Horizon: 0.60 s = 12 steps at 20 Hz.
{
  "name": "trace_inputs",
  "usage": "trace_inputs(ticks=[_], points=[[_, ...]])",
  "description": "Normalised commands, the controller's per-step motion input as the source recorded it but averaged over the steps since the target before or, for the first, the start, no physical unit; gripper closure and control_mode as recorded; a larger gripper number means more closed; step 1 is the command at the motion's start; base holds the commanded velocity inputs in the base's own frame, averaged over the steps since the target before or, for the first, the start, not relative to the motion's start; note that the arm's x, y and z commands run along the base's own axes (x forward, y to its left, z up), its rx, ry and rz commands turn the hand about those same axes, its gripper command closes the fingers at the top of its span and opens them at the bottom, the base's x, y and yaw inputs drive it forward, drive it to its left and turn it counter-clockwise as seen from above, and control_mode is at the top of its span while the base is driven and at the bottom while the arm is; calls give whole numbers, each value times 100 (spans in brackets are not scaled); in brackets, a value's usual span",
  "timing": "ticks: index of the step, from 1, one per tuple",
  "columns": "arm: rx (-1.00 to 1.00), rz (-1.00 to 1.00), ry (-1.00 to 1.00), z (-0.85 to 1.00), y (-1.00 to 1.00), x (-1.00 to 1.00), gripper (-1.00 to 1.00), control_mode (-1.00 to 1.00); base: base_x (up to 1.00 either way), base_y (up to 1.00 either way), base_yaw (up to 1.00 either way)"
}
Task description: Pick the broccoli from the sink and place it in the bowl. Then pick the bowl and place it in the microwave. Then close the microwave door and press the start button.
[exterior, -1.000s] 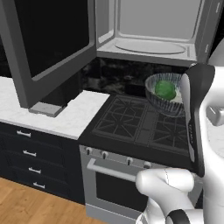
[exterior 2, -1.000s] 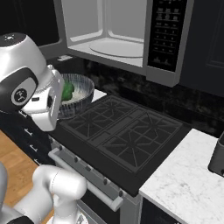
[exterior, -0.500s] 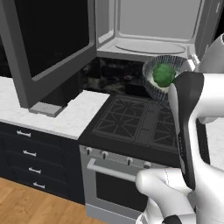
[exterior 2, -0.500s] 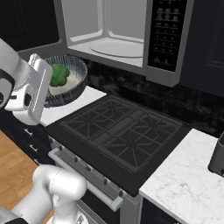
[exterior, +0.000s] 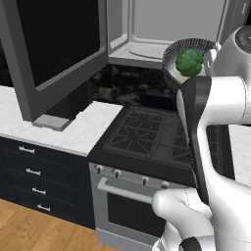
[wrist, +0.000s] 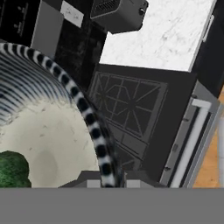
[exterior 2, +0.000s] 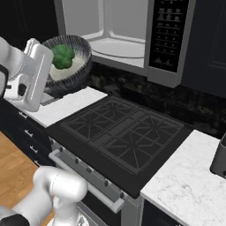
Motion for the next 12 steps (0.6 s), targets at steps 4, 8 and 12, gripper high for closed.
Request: trace_inputs(ticks=[4, 8, 12], points=[[0, -11, -2, 34, 0, 41, 100, -100, 0, 0, 0], [0, -10, 0, 25, 0, 53, 100, -100, 0, 0, 0], [0, -8, -2, 24, 0, 54, 100, -100, 0, 0, 0]])
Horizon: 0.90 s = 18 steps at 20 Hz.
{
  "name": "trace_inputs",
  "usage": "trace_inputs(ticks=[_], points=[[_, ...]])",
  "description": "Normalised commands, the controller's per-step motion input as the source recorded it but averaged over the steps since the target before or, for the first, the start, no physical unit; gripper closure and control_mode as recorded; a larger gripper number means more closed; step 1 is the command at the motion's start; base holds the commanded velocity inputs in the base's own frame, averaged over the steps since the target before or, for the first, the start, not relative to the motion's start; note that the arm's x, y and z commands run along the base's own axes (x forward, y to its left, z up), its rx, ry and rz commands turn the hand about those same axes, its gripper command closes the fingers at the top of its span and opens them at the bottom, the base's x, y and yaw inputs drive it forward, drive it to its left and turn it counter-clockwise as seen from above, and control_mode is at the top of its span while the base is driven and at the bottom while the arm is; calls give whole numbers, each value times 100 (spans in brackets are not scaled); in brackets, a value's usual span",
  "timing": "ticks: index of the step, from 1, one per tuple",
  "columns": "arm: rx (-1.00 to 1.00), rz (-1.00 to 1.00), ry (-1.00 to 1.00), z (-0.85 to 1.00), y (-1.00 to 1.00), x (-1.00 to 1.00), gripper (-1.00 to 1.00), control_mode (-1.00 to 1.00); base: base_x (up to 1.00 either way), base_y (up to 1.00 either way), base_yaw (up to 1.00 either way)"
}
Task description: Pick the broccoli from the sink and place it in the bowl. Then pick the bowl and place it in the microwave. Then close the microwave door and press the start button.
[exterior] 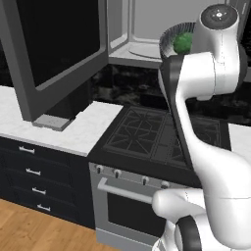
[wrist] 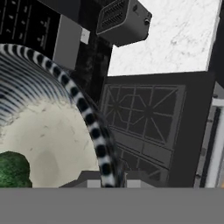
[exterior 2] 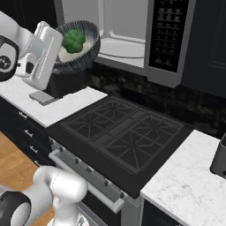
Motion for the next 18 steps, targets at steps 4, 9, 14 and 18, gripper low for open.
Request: trace_inputs(ticks=[4, 9, 14, 18], points=[[0, -8, -13, 9, 0, 54, 100, -100, 0, 0, 0], [0, -5, -6, 3, 0, 71, 100, -100, 0, 0, 0], [0, 0, 0, 1, -6, 67, 100, -100, 0, 0, 0], [2, 0, 0, 13, -12, 51, 100, -100, 0, 0, 0]])
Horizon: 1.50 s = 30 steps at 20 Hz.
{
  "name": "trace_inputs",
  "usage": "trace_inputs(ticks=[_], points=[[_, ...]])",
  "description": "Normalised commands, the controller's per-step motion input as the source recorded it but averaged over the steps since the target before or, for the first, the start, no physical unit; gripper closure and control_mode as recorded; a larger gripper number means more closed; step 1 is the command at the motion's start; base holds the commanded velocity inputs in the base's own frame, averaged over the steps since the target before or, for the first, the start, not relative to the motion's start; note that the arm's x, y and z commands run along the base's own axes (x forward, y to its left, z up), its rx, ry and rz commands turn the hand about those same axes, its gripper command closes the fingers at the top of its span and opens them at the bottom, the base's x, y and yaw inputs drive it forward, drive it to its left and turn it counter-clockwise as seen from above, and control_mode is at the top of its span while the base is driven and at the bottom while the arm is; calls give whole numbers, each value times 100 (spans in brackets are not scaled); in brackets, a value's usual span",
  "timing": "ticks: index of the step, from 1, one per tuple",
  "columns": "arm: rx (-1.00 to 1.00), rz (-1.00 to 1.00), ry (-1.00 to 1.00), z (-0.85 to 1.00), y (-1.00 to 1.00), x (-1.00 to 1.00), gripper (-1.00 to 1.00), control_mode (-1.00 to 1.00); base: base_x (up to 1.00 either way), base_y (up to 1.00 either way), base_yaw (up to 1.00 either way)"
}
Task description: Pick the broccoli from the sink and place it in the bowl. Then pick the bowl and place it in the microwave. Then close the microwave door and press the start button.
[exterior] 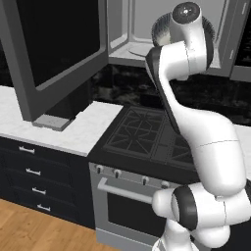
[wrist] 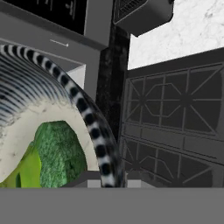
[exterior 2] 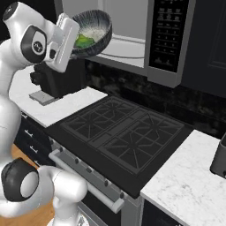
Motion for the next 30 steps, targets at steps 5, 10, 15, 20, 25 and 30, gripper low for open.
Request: trace_inputs(ticks=[5, 10, 15, 20, 25, 30], points=[[0, 0, 2, 10, 0, 49, 100, -100, 0, 0, 0], [0, 0, 3, 2, -6, 59, 100, -100, 0, 0, 0], [0, 0, 3, 0, -25, 56, 100, -100, 0, 0, 0], [3, 0, 2, 0, -25, 50, 100, -100, 0, 0, 0], [4, 0, 0, -2, -13, 52, 100, -100, 0, 0, 0], [3, 0, 0, -19, -1, 40, 100, -100, 0, 0, 0]])
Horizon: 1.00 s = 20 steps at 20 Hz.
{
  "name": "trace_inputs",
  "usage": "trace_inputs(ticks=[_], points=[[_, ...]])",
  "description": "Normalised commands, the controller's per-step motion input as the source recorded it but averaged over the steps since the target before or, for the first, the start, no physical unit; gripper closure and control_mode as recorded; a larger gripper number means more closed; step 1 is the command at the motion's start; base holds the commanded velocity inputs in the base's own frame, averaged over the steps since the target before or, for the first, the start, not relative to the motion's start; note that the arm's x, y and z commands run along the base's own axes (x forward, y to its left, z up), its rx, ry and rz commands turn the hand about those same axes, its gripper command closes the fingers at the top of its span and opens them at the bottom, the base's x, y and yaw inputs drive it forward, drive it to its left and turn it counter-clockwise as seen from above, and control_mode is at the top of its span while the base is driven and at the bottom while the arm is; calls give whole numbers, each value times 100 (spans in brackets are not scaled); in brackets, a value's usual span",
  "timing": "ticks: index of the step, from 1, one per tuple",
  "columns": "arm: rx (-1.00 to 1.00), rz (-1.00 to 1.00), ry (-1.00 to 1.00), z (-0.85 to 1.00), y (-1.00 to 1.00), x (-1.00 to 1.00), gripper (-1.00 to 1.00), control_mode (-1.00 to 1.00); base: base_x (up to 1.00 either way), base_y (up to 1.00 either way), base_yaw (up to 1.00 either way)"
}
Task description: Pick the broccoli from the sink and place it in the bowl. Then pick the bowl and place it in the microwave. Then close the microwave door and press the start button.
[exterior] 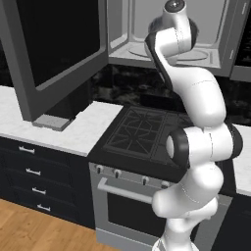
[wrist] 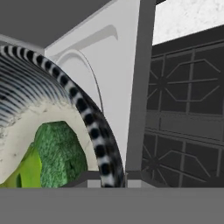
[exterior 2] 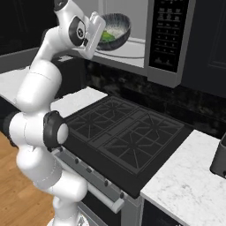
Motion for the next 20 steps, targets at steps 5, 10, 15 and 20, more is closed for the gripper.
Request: trace_inputs(ticks=[5, 10, 15, 20], points=[[1, 0, 0, -30, 0, 13, 100, -100, 0, 0, 0], [0, 0, 0, -15, -8, 22, 100, -100, 0, 0, 0], [1, 0, 0, -7, -16, 47, 100, -100, 0, 0, 0], [1, 1, 0, -8, -9, 57, 100, -100, 0, 0, 0]])
